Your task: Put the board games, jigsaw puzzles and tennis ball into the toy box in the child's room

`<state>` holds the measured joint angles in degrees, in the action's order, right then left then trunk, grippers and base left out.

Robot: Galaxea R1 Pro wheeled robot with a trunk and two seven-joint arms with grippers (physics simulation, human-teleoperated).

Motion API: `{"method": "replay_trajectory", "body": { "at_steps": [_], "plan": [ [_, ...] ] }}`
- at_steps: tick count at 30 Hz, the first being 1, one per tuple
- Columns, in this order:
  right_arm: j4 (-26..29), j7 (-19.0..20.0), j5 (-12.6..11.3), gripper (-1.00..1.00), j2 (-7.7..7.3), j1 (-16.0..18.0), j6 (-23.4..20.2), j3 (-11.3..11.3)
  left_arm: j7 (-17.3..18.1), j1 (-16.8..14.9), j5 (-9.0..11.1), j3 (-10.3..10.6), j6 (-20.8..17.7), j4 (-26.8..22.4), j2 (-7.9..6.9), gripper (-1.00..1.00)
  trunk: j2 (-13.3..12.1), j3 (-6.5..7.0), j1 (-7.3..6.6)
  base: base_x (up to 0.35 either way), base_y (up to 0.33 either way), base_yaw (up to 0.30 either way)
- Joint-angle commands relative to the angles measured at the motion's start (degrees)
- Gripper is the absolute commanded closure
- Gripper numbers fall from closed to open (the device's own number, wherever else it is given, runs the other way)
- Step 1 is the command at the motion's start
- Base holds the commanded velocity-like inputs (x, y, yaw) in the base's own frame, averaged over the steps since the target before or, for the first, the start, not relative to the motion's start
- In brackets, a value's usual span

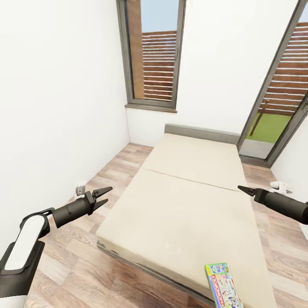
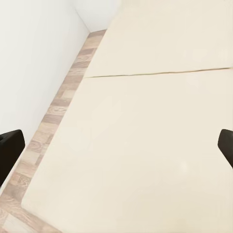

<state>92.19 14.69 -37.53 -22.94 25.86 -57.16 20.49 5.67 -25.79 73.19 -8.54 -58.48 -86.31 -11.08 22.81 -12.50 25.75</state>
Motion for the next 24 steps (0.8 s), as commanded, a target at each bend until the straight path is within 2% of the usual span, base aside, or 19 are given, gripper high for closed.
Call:
{"method": "replay_trajectory", "body": {
  "at_steps": [1, 12, 24],
  "plan": [
    [0.01, 0.59, 0.53, -1.00, 0.00, 0.07, -0.27, 0.08, 0.59, -0.05, -0.60, -0.07, -0.24, 0.01, 0.00, -1.00, 0.11, -0.02, 0.04, 0.000, 0.023, -0.071],
    [0.01, 0.56, 0.53, -1.00, 0.00, 0.07, -0.26, 0.14, 0.58, -0.05, -0.61, -0.07, -0.24, 0.01, 0.00, -1.00, 0.11, 0.99, 0.04, 0.000, 0.037, -0.071],
    [0.01, 0.53, 0.53, -1.00, 0.00, 0.09, -0.25, 0.16, 0.59, -0.05, -0.60, -0.07, -0.24, 0.01, 0.00, -1.00, 0.11, 2.10, 0.04, 0.000, 0.210, -0.071]
  ]
}}
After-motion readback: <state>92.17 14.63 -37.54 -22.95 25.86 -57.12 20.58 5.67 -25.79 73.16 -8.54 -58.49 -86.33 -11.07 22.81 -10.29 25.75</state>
